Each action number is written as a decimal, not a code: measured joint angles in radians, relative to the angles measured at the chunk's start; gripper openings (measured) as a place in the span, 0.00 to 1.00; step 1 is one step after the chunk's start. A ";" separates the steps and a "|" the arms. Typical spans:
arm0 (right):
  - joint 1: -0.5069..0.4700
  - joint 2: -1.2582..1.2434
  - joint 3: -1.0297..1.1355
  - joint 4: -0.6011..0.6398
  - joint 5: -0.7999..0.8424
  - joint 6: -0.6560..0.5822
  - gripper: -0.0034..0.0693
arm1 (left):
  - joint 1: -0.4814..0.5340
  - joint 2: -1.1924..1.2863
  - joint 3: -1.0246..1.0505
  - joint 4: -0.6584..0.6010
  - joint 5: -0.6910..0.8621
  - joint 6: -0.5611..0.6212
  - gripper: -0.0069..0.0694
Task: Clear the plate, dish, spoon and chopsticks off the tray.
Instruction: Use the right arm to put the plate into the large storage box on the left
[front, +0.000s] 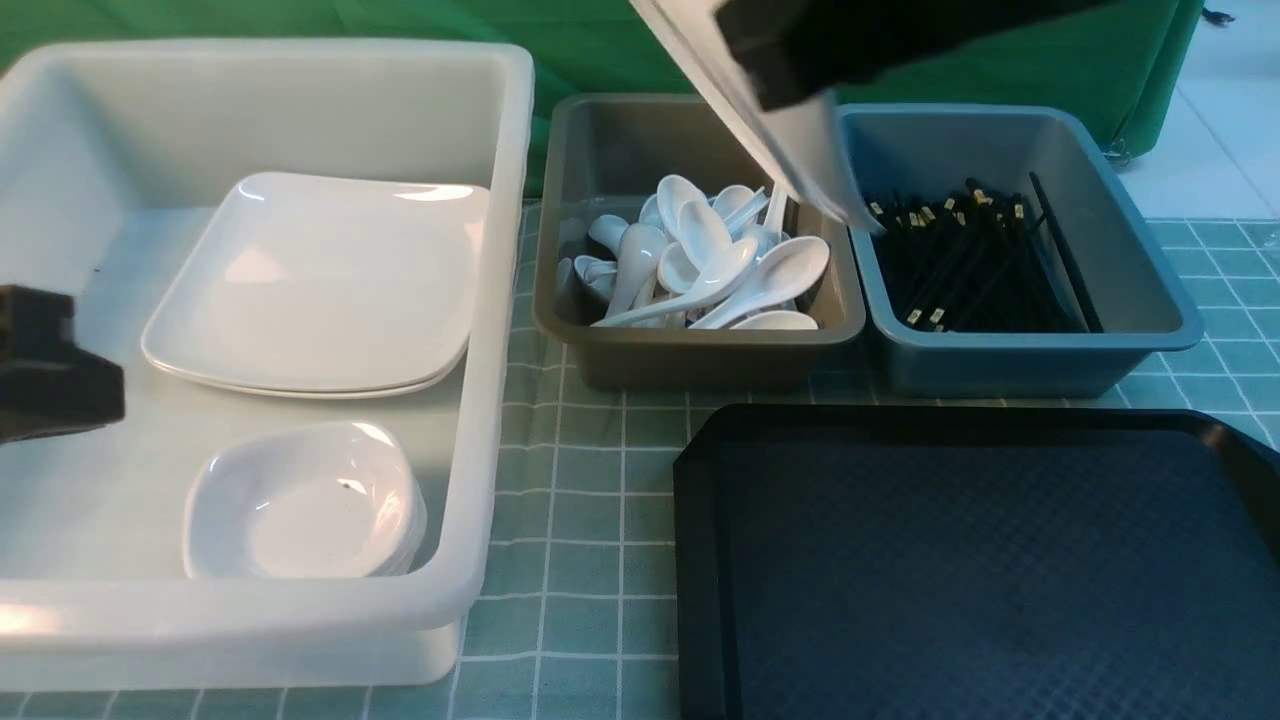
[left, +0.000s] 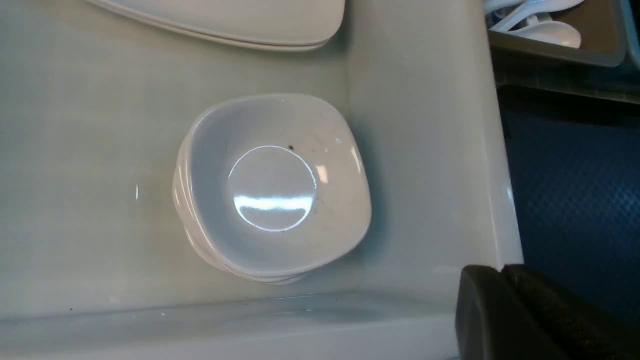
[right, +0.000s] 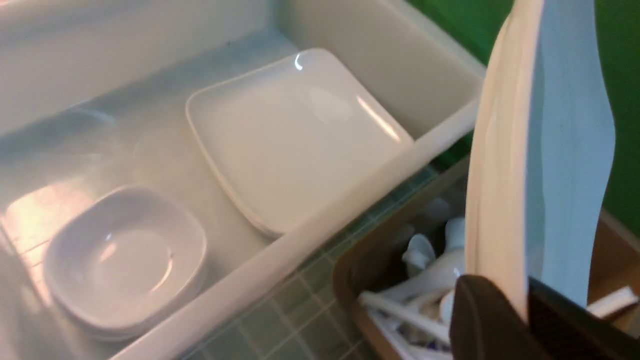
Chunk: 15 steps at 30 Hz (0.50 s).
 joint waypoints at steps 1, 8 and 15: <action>0.001 0.030 -0.005 0.000 -0.058 -0.046 0.13 | 0.000 -0.020 0.000 0.000 0.012 -0.004 0.10; 0.039 0.202 -0.051 -0.008 -0.306 -0.223 0.13 | 0.000 -0.119 0.000 0.008 0.054 -0.028 0.10; 0.142 0.361 -0.079 -0.008 -0.466 -0.444 0.13 | 0.000 -0.204 0.000 0.091 0.106 -0.085 0.10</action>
